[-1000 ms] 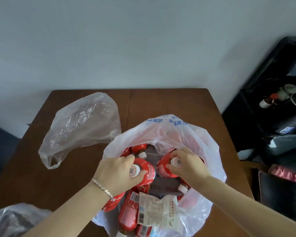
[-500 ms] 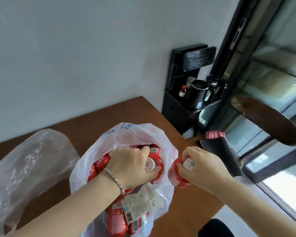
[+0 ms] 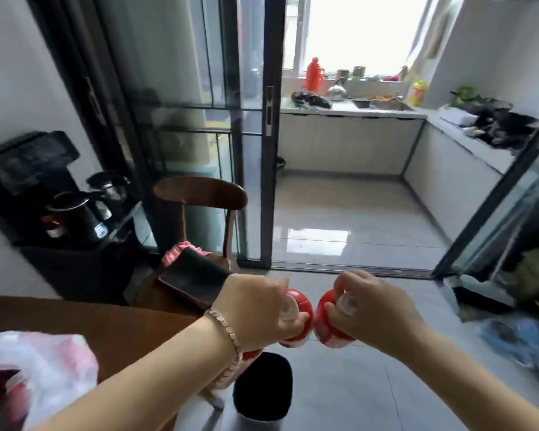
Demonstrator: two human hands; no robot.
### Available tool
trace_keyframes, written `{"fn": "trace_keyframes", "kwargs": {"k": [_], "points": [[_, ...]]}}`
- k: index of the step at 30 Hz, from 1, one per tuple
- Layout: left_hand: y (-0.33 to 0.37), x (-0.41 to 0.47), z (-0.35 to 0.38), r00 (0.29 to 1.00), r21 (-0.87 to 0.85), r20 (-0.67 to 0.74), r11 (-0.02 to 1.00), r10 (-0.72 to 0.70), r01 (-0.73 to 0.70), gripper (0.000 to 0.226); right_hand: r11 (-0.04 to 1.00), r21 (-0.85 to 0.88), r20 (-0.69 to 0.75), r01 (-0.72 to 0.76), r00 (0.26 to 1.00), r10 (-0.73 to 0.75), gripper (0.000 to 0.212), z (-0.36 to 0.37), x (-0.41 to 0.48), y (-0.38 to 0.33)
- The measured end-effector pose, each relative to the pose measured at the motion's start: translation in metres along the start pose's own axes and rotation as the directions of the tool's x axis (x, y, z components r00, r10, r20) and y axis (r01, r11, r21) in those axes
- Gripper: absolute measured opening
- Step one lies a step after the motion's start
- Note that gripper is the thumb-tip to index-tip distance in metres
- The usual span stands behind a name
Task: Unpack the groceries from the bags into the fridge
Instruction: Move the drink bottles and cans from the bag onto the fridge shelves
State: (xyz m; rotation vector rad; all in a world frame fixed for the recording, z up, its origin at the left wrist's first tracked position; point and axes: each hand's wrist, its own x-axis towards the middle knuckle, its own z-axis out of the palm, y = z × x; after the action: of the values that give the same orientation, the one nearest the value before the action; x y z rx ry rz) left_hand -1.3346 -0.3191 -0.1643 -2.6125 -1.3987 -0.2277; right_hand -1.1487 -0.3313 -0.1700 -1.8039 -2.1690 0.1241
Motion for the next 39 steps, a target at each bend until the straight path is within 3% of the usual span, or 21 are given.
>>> {"fn": "trace_keyframes", "kwargs": {"k": [7,10,14,21,30,35,39], "points": [[0.196,0.152,0.013,0.97,-0.059,-0.005,0.968,0.245,-0.244,0.049,0.954,-0.038,-0.106,-0.297,0.951,0.292,0.027,-0.085,-0.084,0.207],[0.283,0.214,0.016,0.942,-0.124,-0.042,0.934,0.333,-0.335,0.054,0.911,0.02,-0.126,-0.413,0.902,0.412,0.037,-0.122,-0.117,0.29],[0.386,0.291,0.017,0.865,-0.18,-0.146,0.847,0.48,-0.5,0.077,0.833,0.034,-0.164,-0.552,0.819,0.549,0.02,-0.167,-0.154,0.389],[0.559,0.433,0.016,0.713,-0.186,-0.237,0.69,0.66,-0.7,0.059,0.619,-0.005,-0.303,-0.786,0.591,0.748,0.022,-0.242,-0.193,0.538],[0.76,0.62,-0.022,0.479,-0.215,-0.311,0.43,0.821,-0.877,0.046,0.331,0.154,-0.429,-0.931,0.239,0.871,0.029,-0.352,-0.199,0.727],[0.863,0.701,-0.044,0.423,-0.206,-0.379,0.371,0.823,-0.906,0.046,0.242,0.232,-0.504,-0.942,0.096,0.858,0.032,-0.407,-0.204,0.824],[0.938,0.754,-0.052,0.455,-0.232,-0.424,0.392,0.783,-0.89,0.045,0.134,0.338,-0.55,-0.932,-0.08,0.832,0.024,-0.44,-0.212,0.906]]}}
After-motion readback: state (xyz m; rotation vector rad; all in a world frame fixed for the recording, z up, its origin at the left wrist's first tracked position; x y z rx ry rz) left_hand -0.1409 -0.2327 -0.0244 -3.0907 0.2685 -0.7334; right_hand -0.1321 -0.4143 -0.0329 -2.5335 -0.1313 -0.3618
